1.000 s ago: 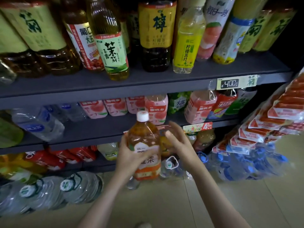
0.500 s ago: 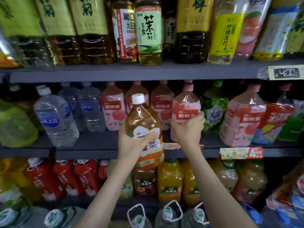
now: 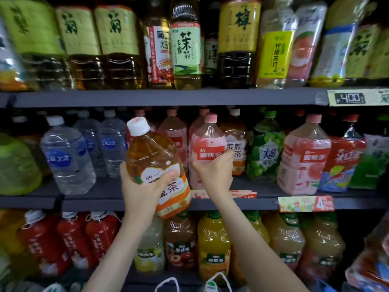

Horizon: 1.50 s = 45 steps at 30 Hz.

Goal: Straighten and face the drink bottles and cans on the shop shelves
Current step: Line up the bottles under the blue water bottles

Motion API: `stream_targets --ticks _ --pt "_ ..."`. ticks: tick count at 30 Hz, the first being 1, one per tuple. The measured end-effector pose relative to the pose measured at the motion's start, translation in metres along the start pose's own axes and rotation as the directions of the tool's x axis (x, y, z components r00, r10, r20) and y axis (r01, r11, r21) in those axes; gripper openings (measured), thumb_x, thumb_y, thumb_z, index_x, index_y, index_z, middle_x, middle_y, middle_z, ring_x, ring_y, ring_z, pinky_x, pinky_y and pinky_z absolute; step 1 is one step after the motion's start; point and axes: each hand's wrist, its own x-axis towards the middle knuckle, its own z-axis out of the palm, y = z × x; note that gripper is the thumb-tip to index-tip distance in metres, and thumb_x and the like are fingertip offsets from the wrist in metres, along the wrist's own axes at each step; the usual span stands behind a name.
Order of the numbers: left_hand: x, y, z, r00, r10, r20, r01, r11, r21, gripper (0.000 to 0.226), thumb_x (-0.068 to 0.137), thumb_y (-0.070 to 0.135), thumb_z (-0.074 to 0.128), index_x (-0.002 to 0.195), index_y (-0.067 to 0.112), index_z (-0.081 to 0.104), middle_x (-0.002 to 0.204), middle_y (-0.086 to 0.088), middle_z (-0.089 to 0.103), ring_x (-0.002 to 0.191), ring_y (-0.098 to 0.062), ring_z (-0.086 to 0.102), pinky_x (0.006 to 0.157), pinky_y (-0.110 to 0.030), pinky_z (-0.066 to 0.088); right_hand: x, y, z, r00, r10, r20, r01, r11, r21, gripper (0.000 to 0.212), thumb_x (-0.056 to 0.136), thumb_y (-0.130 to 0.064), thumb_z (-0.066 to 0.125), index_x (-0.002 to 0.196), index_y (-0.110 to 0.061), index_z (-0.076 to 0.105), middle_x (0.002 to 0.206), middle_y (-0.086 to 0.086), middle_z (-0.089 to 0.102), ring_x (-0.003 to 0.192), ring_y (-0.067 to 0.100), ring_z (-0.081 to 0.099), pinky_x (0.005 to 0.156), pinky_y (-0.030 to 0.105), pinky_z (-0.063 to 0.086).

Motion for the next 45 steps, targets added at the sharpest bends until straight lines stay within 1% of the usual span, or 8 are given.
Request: stream_targets --ticks 8,17,21,27,30,33,37,45 --pt "0.006 -0.005 -0.006 0.997 0.039 0.064 -0.041 0.999 0.018 0.089 0.035 0.034 0.093 0.114 0.022 0.054 0.103 0.004 0.068 0.093 -0.010 0.067 0.085 -0.042 0.054 0.013 0.003 0.009 0.991 -0.086 0.098 0.096 0.990 -0.102 0.096 0.056 -0.059 0.080 0.119 -0.004 0.032 0.119 0.008 0.042 0.114 0.025 0.043 0.078 0.036 0.046" --pt "-0.033 -0.014 0.073 0.923 0.281 0.262 -0.285 0.958 -0.025 0.095 0.040 0.049 0.091 0.119 0.050 0.039 0.122 0.007 0.055 0.114 -0.006 0.056 0.091 -0.019 0.048 -0.015 0.041 -0.118 0.758 -0.491 0.429 0.158 0.777 0.610 0.075 0.070 -0.058 0.071 0.134 -0.042 0.034 0.137 -0.016 0.045 0.127 0.001 0.044 0.096 0.016 0.043" --pt "-0.035 -0.013 0.114 0.784 0.399 0.475 -0.420 0.905 -0.067 0.097 0.056 0.033 0.090 0.131 0.032 0.027 0.131 0.005 0.043 0.125 -0.012 0.047 0.096 -0.022 0.046 -0.005 0.060 -0.141 0.813 -0.448 0.372 0.179 0.800 0.572 0.089 0.060 -0.044 0.084 0.134 -0.019 0.041 0.128 -0.012 0.055 0.121 0.008 0.052 0.094 0.023 0.047" --pt "-0.008 -0.004 0.144 0.510 0.161 0.845 -0.591 0.779 0.209 0.092 0.081 0.053 0.061 0.138 0.047 -0.010 0.148 0.024 0.000 0.144 -0.012 0.006 0.116 -0.041 0.025 0.026 0.088 -0.151 0.916 -0.336 0.217 0.233 0.889 0.395 0.049 0.073 -0.004 0.077 0.114 -0.017 0.053 0.100 -0.016 0.068 0.096 -0.004 0.062 0.077 0.011 0.047" --pt "-0.004 -0.005 0.143 0.570 0.076 0.818 -0.712 0.543 0.446 0.097 0.086 0.063 0.046 0.148 0.022 -0.016 0.157 0.006 -0.008 0.145 -0.017 -0.002 0.117 -0.036 0.008 0.030 0.093 -0.141 0.927 -0.325 0.185 0.250 0.907 0.340 0.053 0.077 0.010 0.068 0.124 -0.003 0.050 0.105 -0.009 0.064 0.096 -0.006 0.061 0.076 0.009 0.047" --pt "-0.005 -0.008 0.138 0.642 0.310 0.701 -0.764 0.342 0.548 0.088 0.086 0.066 0.037 0.148 0.006 0.020 0.143 -0.015 0.038 0.129 -0.028 0.041 0.103 -0.038 0.037 0.028 0.089 -0.124 0.941 -0.293 0.171 0.231 0.922 0.311 0.056 0.079 0.001 0.069 0.130 -0.009 0.048 0.107 -0.011 0.065 0.098 -0.003 0.061 0.081 0.013 0.049" --pt "0.002 -0.022 0.127 0.661 0.508 0.552 -0.744 0.352 0.568 0.067 0.089 0.057 0.035 0.140 0.013 0.040 0.130 -0.012 0.044 0.118 -0.023 0.038 0.094 -0.039 0.041 0.034 0.076 -0.103 0.946 -0.264 0.188 0.206 0.937 0.281 0.054 0.081 -0.003 0.069 0.130 -0.016 0.051 0.095 -0.011 0.069 0.085 -0.001 0.066 0.074 0.016 0.054" --pt "0.009 -0.051 0.112 0.741 0.386 0.549 -0.670 0.362 0.648 0.069 0.087 0.055 0.046 0.147 0.025 0.029 0.149 -0.016 0.018 0.136 -0.033 0.017 0.105 -0.057 0.026 0.049 0.072 -0.086 0.969 -0.109 0.223 0.042 0.958 0.285 0.052 0.086 -0.014 0.066 0.134 -0.021 0.049 0.110 -0.011 0.063 0.107 0.009 0.060 0.094 0.037 0.051"
